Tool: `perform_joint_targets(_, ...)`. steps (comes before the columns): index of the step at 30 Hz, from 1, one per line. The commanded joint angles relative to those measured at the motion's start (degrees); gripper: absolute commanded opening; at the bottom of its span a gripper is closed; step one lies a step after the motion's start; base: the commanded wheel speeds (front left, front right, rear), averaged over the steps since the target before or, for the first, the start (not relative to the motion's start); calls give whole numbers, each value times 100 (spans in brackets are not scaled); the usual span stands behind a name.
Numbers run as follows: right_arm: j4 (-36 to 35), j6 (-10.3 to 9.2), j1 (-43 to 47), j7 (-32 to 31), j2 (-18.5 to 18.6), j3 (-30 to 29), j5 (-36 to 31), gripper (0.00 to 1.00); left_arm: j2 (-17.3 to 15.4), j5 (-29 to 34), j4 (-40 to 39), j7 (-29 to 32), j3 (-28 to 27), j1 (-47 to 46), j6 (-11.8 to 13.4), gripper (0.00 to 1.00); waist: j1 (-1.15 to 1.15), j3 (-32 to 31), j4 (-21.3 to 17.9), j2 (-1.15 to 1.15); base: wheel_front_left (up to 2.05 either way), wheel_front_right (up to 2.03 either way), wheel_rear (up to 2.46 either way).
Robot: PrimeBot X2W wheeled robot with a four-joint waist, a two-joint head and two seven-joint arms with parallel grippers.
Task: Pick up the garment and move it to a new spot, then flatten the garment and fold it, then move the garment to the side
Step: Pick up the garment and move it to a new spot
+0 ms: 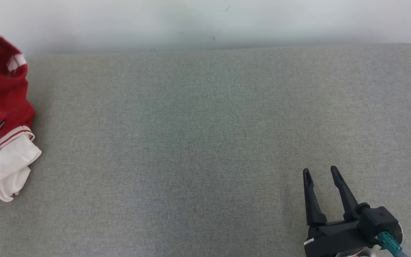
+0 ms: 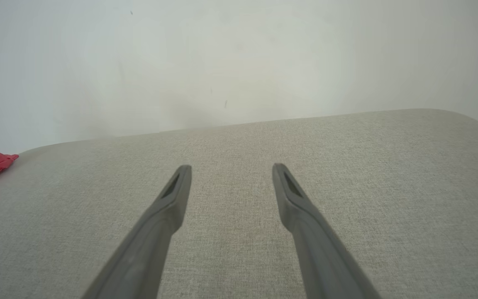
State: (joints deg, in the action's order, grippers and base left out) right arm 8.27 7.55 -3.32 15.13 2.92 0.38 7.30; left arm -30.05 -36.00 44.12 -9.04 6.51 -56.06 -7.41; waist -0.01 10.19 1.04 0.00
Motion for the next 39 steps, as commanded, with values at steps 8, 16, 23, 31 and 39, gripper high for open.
perform_joint_targets(8, 26, -12, 183, 5, -7, 61, 153, 100, 337, -418, -1389, 35, 294, -132, 1, 0, 1, -268, -424, 0, 0, 0, 0)
perform_joint_targets(16, 26, -12, 217, 4, -7, 141, 197, 100, 857, -555, -2524, 293, 542, 235, 232, 0, 1, -307, -1112, 0, 0, 0, 0)
perform_joint_targets(23, 34, -12, 238, 4, -10, 106, 280, 100, 1449, -576, -3171, 443, 1013, 670, 440, 0, 1, -206, -1562, 0, 0, 0, 0)
perform_joint_targets(31, 43, -12, 159, 4, -8, 194, 361, 100, 1904, -616, -2720, 384, 1529, 1473, 383, 0, 1, -126, -1835, 0, 0, 0, 0)
perform_joint_targets(39, 64, -12, 105, 4, -7, 208, 378, 100, 2330, -520, -1272, 70, 2269, 2278, 143, 0, 1, -33, -1896, 0, 0, 0, 0)
